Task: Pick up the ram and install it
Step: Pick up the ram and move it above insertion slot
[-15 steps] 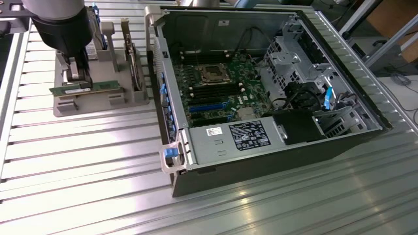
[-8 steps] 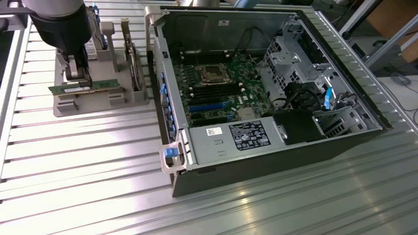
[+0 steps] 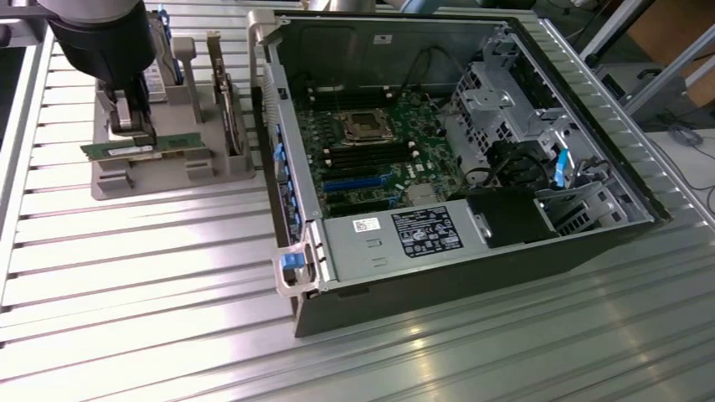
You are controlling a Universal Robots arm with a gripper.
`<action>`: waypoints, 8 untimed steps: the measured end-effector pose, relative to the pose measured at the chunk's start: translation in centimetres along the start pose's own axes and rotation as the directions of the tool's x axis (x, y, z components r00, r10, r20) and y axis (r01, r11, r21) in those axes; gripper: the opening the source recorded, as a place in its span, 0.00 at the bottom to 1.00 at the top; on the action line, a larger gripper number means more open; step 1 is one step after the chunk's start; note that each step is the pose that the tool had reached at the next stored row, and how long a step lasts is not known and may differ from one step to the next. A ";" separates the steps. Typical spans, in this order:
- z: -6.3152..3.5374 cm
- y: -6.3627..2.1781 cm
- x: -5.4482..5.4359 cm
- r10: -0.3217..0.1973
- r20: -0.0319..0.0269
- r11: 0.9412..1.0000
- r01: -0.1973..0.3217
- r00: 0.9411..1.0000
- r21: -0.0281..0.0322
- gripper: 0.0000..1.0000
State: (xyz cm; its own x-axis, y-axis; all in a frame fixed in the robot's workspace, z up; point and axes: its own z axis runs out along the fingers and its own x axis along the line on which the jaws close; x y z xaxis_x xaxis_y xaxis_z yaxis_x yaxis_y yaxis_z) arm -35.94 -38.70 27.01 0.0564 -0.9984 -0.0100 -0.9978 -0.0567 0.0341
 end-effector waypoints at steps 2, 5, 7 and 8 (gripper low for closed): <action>-0.14 0.01 0.0 0.000 0.000 1.000 0.000 1.000 0.000 0.12; -0.31 0.01 0.0 0.000 0.000 1.000 0.000 1.000 0.000 0.12; -0.48 0.01 0.0 0.000 0.000 1.000 0.000 1.000 0.000 0.12; -0.61 0.02 0.0 0.000 0.000 1.000 0.000 1.000 0.000 0.12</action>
State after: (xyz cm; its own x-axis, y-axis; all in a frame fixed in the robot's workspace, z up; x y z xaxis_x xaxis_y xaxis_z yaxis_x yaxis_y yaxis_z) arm -35.94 -38.69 27.63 0.0563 -0.9984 -0.0100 -0.9978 -0.0566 0.0340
